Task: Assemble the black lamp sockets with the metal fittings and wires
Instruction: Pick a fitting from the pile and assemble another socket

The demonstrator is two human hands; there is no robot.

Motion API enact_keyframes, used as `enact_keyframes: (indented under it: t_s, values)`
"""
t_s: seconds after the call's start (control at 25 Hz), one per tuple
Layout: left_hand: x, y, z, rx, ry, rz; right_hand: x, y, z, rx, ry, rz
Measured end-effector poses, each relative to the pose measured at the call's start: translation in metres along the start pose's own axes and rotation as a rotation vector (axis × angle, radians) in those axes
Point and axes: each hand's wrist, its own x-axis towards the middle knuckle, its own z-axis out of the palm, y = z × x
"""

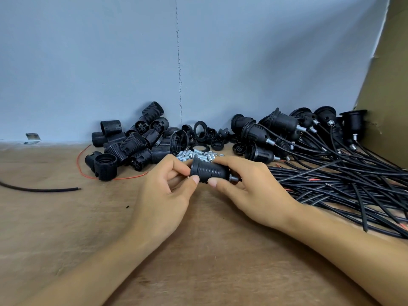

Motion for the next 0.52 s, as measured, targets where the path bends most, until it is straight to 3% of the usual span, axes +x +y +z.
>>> enact_keyframes:
  t_s: [0.28,0.52]
  values:
    - [-0.0009,0.0073,0.0000,-0.130,-0.039,0.021,0.0001,0.0024,-0.0013,0.095,-0.030,0.003]
    - [0.0044,0.0026,-0.0031,-0.148,-0.063,-0.190,0.0049,0.0081,-0.0042,0.269,0.056,0.138]
